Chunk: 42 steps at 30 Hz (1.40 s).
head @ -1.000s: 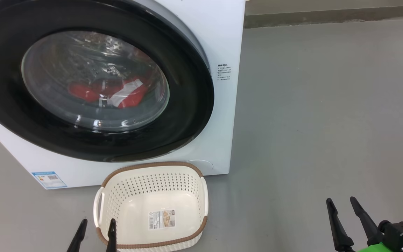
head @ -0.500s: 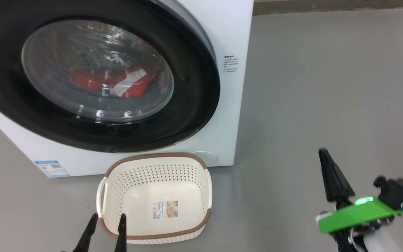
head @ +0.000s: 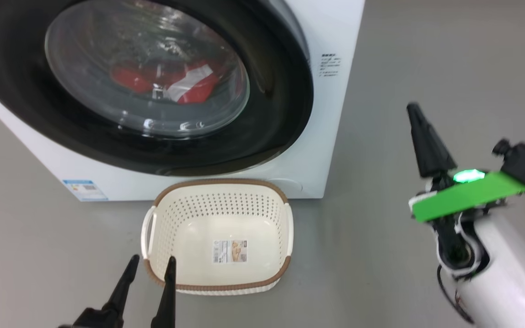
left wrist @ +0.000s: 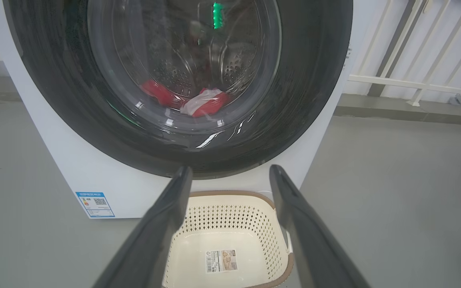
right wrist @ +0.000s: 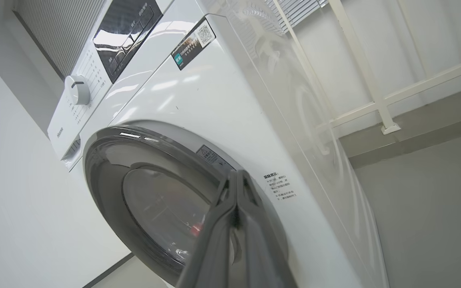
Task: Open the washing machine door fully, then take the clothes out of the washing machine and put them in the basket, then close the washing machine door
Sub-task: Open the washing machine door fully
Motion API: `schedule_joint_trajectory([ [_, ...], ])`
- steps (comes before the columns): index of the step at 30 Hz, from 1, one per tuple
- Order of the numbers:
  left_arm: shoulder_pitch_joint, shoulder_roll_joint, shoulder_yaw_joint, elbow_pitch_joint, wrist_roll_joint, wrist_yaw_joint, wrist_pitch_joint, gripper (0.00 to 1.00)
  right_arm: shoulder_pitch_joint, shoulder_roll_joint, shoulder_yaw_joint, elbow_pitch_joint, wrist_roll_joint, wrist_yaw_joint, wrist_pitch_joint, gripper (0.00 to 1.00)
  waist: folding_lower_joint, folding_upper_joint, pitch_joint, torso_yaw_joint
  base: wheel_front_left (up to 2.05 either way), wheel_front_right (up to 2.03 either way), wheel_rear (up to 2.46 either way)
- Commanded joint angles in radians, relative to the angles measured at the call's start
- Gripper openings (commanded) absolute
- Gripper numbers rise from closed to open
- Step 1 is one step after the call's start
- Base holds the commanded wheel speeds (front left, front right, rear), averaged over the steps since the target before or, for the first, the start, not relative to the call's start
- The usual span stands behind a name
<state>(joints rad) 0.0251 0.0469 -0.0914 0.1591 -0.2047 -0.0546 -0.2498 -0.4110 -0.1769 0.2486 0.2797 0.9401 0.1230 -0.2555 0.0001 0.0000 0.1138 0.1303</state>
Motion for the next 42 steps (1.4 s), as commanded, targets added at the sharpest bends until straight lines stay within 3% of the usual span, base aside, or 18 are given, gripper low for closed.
schedule_joint_trajectory([
  [1, -0.046, 0.003, 0.024, -0.027, -0.006, -0.003, -0.012, 1.0, -0.059, -0.017, 0.033, -0.015, 0.027, 0.008, -0.006, 0.0, 0.0, 0.0, 0.031, 0.027, 0.0, 0.0, 0.0],
  [9, -0.098, 0.003, 0.006, -0.029, -0.02, -0.003, -0.012, 1.0, -0.228, -0.093, 0.123, 0.034, 0.166, 0.008, -0.001, 0.0, 0.0, 0.0, 0.105, 0.067, 0.0, 0.0, 0.0],
  [20, -0.173, 0.003, -0.027, -0.032, -0.05, 0.002, -0.012, 1.0, -0.446, -0.179, 0.229, 0.064, 0.372, 0.008, 0.097, 0.0, 0.0, 0.0, 0.219, 0.107, 0.0, 0.0, 0.0],
  [30, -0.232, 0.003, -0.05, -0.035, -0.066, 0.004, -0.012, 1.0, -0.58, -0.217, 0.265, 0.059, 0.563, 0.008, 0.283, 0.0, 0.0, 0.0, 0.299, 0.128, 0.0, 0.0, 0.0],
  [42, -0.271, 0.003, -0.067, -0.04, -0.086, 0.015, -0.012, 1.0, -0.672, -0.221, 0.214, 0.104, 0.759, 0.008, 0.561, 0.0, 0.0, 0.0, 0.356, 0.146, 0.0, 0.0, 0.0],
])
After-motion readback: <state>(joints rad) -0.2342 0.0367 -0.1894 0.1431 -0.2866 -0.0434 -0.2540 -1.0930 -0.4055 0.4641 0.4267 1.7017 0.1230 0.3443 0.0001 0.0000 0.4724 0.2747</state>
